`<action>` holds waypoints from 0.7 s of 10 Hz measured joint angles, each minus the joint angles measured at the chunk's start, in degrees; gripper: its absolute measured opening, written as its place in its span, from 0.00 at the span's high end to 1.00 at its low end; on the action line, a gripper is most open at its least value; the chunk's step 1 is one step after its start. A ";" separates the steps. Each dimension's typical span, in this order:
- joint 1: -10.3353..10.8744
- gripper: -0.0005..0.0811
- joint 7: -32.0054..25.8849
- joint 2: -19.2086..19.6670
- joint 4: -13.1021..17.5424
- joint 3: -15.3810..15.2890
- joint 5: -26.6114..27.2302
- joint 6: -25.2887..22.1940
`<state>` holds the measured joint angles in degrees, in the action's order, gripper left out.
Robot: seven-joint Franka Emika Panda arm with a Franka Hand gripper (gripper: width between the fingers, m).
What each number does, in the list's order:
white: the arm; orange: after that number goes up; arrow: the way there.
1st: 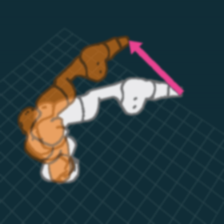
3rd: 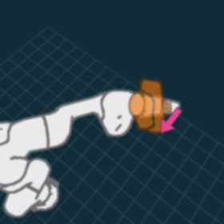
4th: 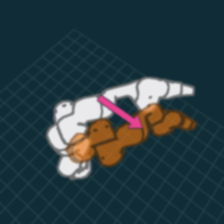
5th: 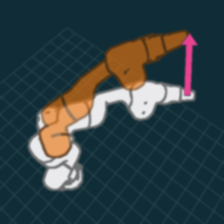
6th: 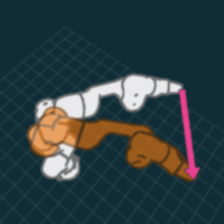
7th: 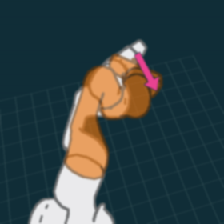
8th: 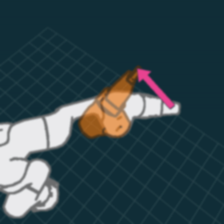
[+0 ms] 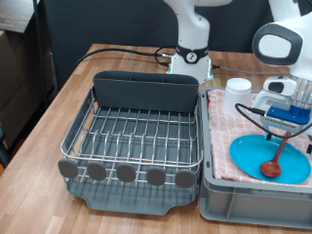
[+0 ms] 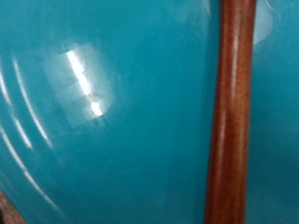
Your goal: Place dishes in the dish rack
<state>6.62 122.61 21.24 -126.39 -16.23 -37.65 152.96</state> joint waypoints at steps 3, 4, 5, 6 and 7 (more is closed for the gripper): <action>0.01 0.30 0.63 0.17 -0.39 0.68 -0.81 1.02; 0.01 0.50 0.66 0.29 -0.46 0.79 -0.82 1.17; 0.01 0.50 0.72 0.49 -0.47 0.88 -0.85 1.33; 0.01 0.72 0.77 0.72 -0.47 0.99 -0.89 1.55; 0.02 0.88 0.89 0.92 -0.47 1.11 -1.01 1.91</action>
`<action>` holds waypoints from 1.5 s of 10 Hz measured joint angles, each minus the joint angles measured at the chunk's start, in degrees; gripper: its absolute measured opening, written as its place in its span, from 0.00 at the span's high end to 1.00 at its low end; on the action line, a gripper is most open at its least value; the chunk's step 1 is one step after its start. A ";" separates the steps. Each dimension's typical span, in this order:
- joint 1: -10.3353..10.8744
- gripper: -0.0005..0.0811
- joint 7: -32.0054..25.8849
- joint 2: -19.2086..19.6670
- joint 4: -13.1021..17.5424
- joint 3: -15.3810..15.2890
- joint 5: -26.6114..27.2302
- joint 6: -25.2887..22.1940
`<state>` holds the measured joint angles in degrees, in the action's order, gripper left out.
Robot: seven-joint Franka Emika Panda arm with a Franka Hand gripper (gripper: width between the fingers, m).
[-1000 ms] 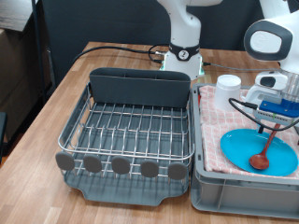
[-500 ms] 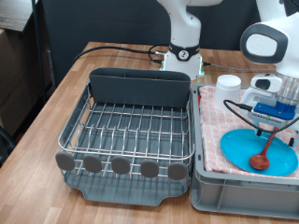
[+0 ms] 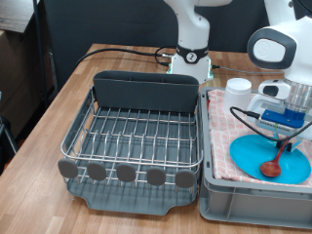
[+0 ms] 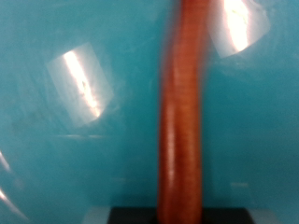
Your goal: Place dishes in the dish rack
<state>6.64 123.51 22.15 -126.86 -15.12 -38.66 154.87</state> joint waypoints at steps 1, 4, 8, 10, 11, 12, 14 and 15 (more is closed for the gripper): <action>0.01 0.88 0.18 0.05 0.00 0.04 -0.14 0.13; -0.01 0.88 -0.62 -0.17 0.54 -0.58 0.48 -0.67; -0.32 0.88 -5.58 -3.65 2.38 -3.08 6.49 -6.60; -0.35 0.88 -8.15 -6.19 3.05 -3.87 9.67 -9.91; -0.36 0.88 -9.28 -7.63 3.47 -4.12 10.96 -12.01; -0.35 0.88 -10.26 -9.19 3.90 -4.34 12.01 -14.37; -0.35 0.88 -13.02 -12.25 4.43 -4.75 13.99 -18.98; -0.35 0.88 -12.92 -12.06 4.42 -4.71 13.96 -18.64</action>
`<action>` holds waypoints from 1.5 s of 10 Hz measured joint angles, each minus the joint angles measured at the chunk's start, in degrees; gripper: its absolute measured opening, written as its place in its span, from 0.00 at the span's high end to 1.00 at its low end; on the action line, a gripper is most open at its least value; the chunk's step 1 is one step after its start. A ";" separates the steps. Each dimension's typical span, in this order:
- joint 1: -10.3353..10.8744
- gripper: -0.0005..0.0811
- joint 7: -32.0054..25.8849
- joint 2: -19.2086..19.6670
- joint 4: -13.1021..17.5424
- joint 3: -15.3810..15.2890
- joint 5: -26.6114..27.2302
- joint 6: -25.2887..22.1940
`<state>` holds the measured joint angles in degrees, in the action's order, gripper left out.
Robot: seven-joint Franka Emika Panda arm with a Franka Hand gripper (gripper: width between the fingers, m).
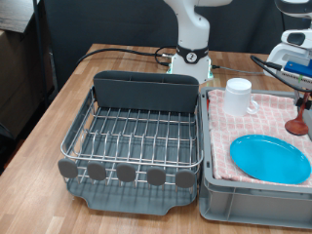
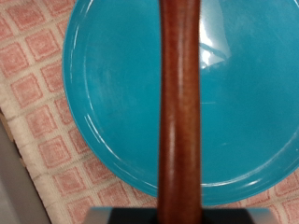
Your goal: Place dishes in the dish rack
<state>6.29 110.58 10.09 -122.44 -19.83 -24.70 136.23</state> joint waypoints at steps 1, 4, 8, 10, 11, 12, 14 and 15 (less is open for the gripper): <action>0.00 0.88 0.94 0.10 -0.02 0.25 -0.02 -0.15; -0.21 0.88 6.91 -2.91 -1.64 2.39 0.31 -3.74; -1.01 0.88 11.19 -10.09 -7.57 5.24 5.51 -6.55; -1.26 0.88 12.99 -13.63 -10.89 6.82 6.86 -7.26; -1.33 0.88 14.24 -15.39 -12.49 7.59 6.93 -7.86; -1.41 0.88 15.27 -17.20 -14.14 8.38 6.94 -8.02; -1.45 0.88 16.95 -20.94 -17.47 10.00 7.56 -8.40; -1.46 0.88 17.90 -22.89 -19.06 10.71 8.22 -8.97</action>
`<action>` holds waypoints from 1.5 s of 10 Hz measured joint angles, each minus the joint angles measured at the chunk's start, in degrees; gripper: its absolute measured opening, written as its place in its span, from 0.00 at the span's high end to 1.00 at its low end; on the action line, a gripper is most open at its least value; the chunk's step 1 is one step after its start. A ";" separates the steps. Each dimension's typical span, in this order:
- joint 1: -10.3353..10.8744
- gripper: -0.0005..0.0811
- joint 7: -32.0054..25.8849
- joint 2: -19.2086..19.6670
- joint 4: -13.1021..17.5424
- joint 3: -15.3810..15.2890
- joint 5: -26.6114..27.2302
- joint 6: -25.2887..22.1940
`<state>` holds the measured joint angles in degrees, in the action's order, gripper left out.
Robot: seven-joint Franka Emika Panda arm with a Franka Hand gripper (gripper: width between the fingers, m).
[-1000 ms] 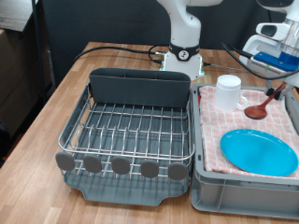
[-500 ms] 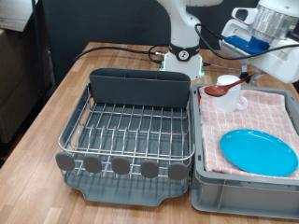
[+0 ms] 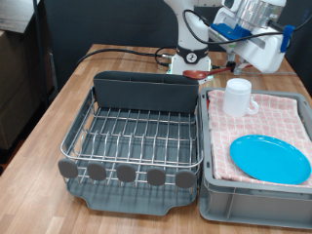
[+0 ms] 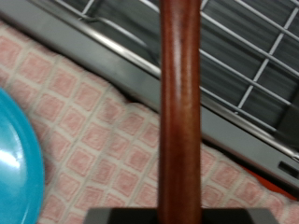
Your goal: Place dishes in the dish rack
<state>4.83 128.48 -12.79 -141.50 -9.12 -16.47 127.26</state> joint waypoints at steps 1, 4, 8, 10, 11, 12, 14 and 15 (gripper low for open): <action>0.00 0.88 0.63 -2.01 -1.53 0.63 0.73 -0.80; 0.00 0.88 2.74 -8.02 -5.82 2.28 2.39 -4.70; 0.03 0.88 5.30 -14.69 -10.55 3.53 3.81 -7.11; -0.01 0.88 6.19 -14.50 -10.54 4.18 3.88 -8.22; -0.04 0.88 6.68 -14.51 -10.70 4.95 3.91 -8.26; -0.06 0.88 7.15 -14.53 -10.90 5.76 3.91 -8.26; -0.08 0.88 8.19 -14.74 -11.56 7.48 4.35 -8.13; -0.08 0.88 8.30 -14.97 -12.15 8.38 5.34 -8.00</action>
<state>4.75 136.78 -27.76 -153.66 -0.74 -11.14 119.26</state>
